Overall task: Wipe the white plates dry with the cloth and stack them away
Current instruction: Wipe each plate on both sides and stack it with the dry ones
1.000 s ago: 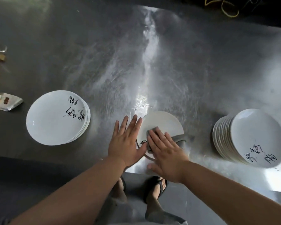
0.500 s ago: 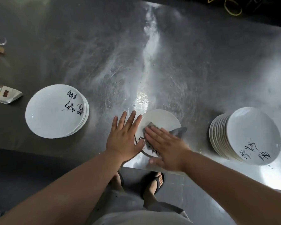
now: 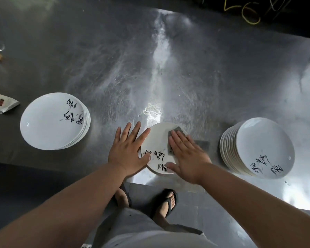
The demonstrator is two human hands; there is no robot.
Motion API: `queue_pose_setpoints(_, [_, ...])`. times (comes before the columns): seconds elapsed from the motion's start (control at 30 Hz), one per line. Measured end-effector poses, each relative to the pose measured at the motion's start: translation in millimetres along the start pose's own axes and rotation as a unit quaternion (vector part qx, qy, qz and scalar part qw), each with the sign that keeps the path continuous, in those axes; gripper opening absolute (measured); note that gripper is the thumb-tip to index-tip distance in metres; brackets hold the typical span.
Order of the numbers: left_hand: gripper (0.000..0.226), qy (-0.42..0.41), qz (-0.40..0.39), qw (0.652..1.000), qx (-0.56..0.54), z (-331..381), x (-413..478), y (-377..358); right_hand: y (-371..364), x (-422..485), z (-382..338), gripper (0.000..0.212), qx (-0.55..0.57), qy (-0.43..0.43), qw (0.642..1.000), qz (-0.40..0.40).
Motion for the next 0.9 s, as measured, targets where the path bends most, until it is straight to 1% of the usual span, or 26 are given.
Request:
queue_pose_setpoints(0.07, [0.093, 0.002, 0.002, 1.000, 0.005, -0.5, -0.2, -0.3, -1.3, 2.5, 3.7, 0.095, 0.009, -0.040, 0.999, 0.004])
queue_pose_setpoints(0.1, [0.093, 0.001, 0.005, 1.000, 0.007, -0.4, -0.5, -0.4, -4.1, 4.4, -3.0, 0.096, 0.022, -0.038, 0.999, 0.004])
queue_pose_setpoints(0.13, [0.093, 0.001, 0.010, 1.000, 0.004, -0.1, -0.9, -0.6, -7.7, 5.2, -14.5, 0.097, 0.033, -0.018, 0.999, 0.002])
queue_pose_setpoints(0.23, [0.090, 0.002, 0.024, 1.000, -0.006, 0.1, -1.8, -0.3, -22.1, -1.2, -51.2, 0.097, 0.017, 0.114, 0.993, -0.011])
queue_pose_setpoints(0.27, [0.090, 0.003, 0.024, 1.000, -0.005, -0.2, -1.8, -0.1, -23.7, -5.2, -50.5, 0.096, 0.012, 0.140, 0.990, -0.013])
queue_pose_setpoints(0.3, [0.091, 0.005, 0.023, 1.000, -0.001, 0.0, -1.3, 0.1, -22.0, -8.5, -42.2, 0.094, 0.010, 0.144, 0.990, -0.003])
queue_pose_setpoints(0.37, [0.094, 0.006, 0.020, 1.000, 0.011, 0.2, -0.6, -0.9, -15.3, -13.8, -14.7, 0.093, 0.000, 0.104, 0.994, 0.027])
queue_pose_setpoints(0.43, [0.094, 0.005, 0.025, 1.000, 0.007, 0.1, -0.4, -1.7, -8.9, -14.8, 10.1, 0.095, -0.020, 0.038, 0.999, 0.016])
queue_pose_setpoints(0.5, [0.093, -0.006, 0.035, 0.999, 0.009, 0.0, -1.1, -2.4, -6.5, -8.2, 11.7, 0.098, -0.027, -0.005, 1.000, 0.013])
queue_pose_setpoints(0.53, [0.092, -0.014, 0.039, 0.999, 0.011, 0.1, -1.7, -3.0, -5.9, -3.4, 3.7, 0.099, -0.014, -0.020, 1.000, 0.015])
queue_pose_setpoints(0.6, [0.088, -0.020, 0.045, 0.999, 0.003, 0.0, -1.9, -3.8, -10.1, 4.8, -21.7, 0.100, 0.023, -0.014, 0.999, 0.018])
queue_pose_setpoints(0.7, [0.085, -0.004, 0.038, 0.999, -0.006, 0.6, -0.3, -2.4, -20.2, 0.7, -58.7, 0.101, 0.026, 0.084, 0.996, -0.009])
queue_pose_setpoints(0.73, [0.085, 0.000, 0.036, 0.999, -0.006, 0.5, -0.2, -2.4, -22.2, -4.4, -56.9, 0.101, 0.026, 0.095, 0.995, -0.014])
queue_pose_setpoints(0.83, [0.087, 0.002, 0.030, 1.000, -0.003, 0.1, 1.3, -2.4, -17.7, -21.4, -21.0, 0.099, 0.003, 0.068, 0.998, -0.011])
queue_pose_setpoints(0.9, [0.087, 0.000, 0.029, 1.000, 0.000, -0.6, 2.2, -2.0, -10.9, -25.5, 3.2, 0.098, -0.004, 0.010, 1.000, -0.007])
Point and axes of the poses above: each hand's wrist, its own x-axis towards the middle knuckle, its own y-axis out of the back of the hand, z = x × y, the point moved 5 cm from there along x, towards the middle knuckle, and after that the axes turned 10 degrees about y, right-handed, at the moved point
